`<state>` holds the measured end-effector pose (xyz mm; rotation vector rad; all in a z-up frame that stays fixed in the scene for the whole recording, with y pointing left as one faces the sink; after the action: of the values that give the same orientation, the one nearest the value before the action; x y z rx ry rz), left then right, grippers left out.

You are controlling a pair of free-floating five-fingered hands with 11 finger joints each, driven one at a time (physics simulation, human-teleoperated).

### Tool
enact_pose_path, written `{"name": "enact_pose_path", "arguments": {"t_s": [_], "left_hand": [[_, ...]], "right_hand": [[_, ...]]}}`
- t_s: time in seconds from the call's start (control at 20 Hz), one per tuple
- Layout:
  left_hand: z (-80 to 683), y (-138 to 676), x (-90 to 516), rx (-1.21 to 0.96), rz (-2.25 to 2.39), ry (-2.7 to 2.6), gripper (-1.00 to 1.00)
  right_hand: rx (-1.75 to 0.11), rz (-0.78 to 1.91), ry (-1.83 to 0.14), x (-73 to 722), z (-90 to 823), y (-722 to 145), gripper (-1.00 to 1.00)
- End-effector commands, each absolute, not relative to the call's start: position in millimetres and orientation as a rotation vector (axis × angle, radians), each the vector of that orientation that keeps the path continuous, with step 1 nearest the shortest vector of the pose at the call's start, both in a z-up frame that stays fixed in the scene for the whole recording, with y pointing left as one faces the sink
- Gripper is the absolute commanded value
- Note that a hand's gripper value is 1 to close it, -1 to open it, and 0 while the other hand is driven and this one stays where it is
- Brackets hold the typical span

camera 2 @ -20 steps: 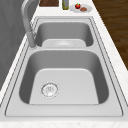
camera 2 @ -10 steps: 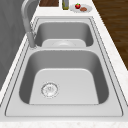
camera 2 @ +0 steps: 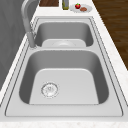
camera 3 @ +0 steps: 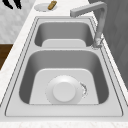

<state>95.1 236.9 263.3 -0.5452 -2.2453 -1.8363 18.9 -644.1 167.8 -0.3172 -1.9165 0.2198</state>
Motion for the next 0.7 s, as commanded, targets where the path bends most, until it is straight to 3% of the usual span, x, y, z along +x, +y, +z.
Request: {"name": "enact_pose_path", "arguments": {"t_s": [0.0,0.65], "left_hand": [[263,237,95,-0.545,-1.836,-2.245,0.00],[263,237,95,-0.545,-1.836,-2.245,0.00]], "right_hand": [[-0.380,0.327,-1.862,25,168,-624,-1.00],[-0.430,0.439,-1.821,52,168,-555,-1.00]]}}
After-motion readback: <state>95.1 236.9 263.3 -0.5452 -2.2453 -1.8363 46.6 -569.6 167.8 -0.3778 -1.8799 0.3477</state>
